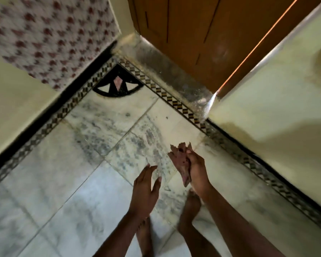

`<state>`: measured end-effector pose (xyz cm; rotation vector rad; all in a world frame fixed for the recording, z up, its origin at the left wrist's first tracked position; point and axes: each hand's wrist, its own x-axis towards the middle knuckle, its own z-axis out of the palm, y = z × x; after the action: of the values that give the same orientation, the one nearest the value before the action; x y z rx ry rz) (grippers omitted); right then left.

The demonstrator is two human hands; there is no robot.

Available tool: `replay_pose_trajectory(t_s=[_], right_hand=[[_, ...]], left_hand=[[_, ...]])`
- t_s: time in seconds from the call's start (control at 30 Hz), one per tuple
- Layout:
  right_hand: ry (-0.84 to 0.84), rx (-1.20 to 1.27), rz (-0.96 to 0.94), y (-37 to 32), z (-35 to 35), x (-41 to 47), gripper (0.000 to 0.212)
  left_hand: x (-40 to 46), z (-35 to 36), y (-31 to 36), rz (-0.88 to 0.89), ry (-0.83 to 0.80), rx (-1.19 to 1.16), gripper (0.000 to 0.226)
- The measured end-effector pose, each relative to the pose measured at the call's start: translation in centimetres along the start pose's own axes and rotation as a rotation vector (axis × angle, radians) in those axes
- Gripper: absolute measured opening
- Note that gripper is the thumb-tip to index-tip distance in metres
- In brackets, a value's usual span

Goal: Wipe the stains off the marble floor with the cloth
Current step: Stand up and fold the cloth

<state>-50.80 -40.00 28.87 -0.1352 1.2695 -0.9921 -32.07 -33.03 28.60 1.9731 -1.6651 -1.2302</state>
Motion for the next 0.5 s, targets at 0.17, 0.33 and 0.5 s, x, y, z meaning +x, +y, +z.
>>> replay_pose_trajectory(t_s=[0.17, 0.33, 0.5], right_hand=[[-0.092, 0.064, -0.024, -11.4, 6.9, -16.2, 0.039], [-0.147, -0.076, -0.075, -19.1, 10.4, -29.2, 0.046], [-0.144, -0.052, -0.035, -22.5, 11.9, -35.6, 0.054]], left_hand=[[-9.9, -10.5, 14.5, 0.119, 0.061, -0.139, 0.031], [-16.4, -16.7, 25.4, 0.271, 0.162, -0.197, 0.025], [-20.2, -19.2, 31.1, 0.366, 0.172, -0.246, 0.019]])
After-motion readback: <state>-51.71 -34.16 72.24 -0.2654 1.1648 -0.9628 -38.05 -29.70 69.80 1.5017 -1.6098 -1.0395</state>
